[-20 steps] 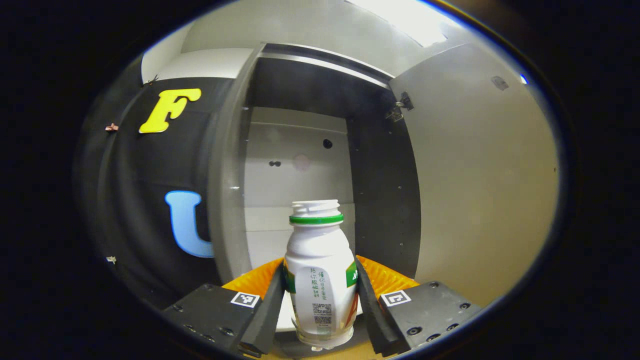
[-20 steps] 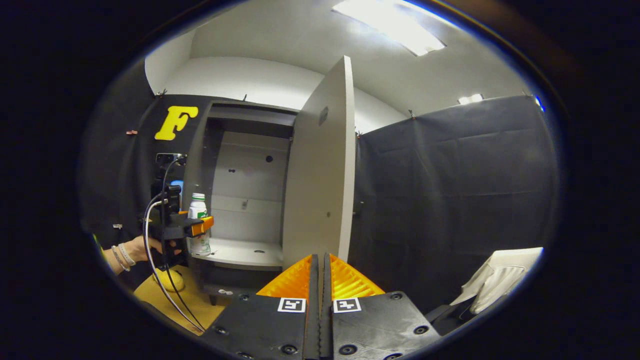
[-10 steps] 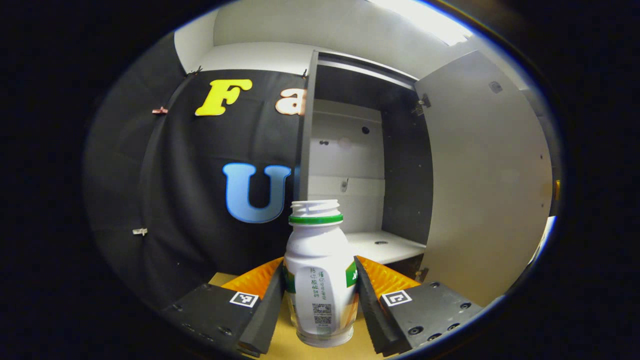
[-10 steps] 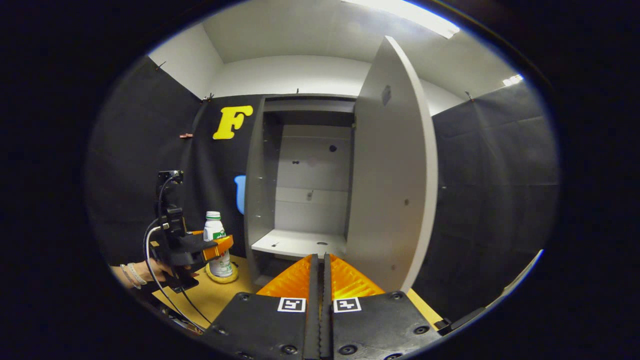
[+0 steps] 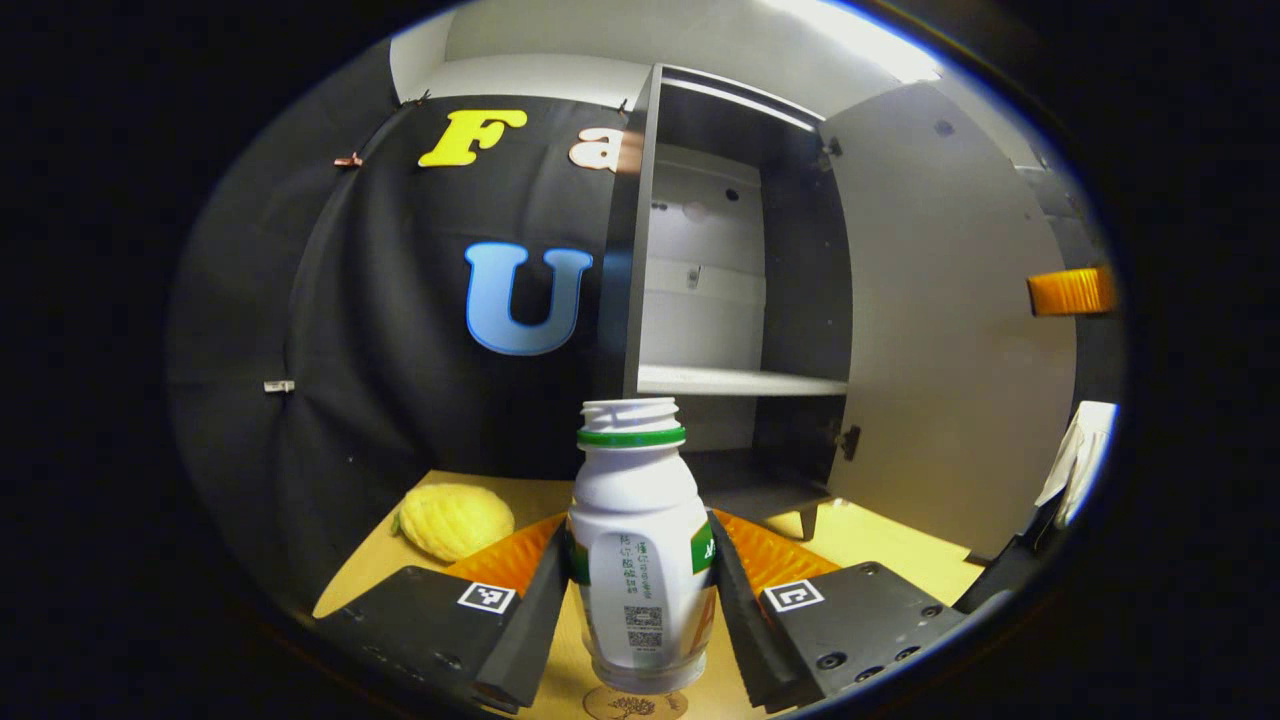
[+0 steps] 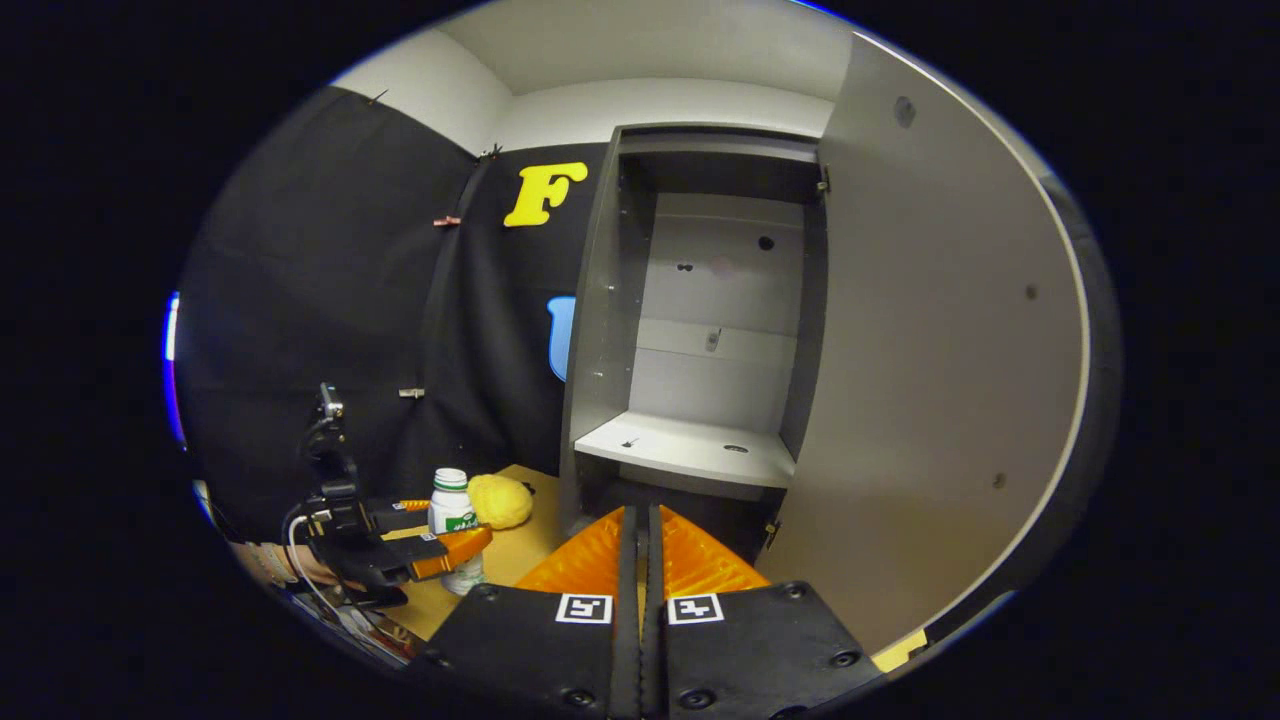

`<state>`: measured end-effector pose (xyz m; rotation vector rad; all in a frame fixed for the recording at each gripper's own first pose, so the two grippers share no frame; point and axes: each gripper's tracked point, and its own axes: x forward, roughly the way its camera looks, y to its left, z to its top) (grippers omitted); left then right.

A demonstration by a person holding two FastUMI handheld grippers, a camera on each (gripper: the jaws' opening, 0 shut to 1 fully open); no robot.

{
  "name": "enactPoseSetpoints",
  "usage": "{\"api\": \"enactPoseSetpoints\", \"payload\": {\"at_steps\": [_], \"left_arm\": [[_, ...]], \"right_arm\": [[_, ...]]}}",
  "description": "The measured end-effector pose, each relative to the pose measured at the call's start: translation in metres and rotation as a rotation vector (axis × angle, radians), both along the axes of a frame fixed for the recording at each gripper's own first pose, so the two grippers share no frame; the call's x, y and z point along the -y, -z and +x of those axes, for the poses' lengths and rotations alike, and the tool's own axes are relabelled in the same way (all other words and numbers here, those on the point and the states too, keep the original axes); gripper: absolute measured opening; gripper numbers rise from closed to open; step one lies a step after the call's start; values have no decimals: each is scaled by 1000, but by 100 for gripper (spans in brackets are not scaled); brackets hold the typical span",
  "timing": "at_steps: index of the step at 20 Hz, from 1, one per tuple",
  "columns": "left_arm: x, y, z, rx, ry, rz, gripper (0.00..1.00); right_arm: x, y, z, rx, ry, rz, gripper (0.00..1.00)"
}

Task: Open the cabinet door with the right hand, grasp the bottle in the cabinet with the left hand and place it on the coaster, then close the cabinet door with the right hand.

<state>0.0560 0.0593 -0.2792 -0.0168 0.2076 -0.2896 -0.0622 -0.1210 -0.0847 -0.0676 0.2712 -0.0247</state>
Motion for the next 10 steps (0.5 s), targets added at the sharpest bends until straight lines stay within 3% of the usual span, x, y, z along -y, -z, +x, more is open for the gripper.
{"api": "enactPoseSetpoints", "payload": {"at_steps": [4, 8, 10], "left_arm": [[-3, 51, -7, 10, -11, 24, 75], [-3, 88, -15, -1, -25, 3, 75], [-6, 99, -19, 12, -29, 48, 75]], "right_arm": [[-20, 60, 26, -85, -53, 16, 6], [-26, 109, 29, -164, -89, -12, 6], [-33, 128, 30, -197, -99, 26, 6]]}}
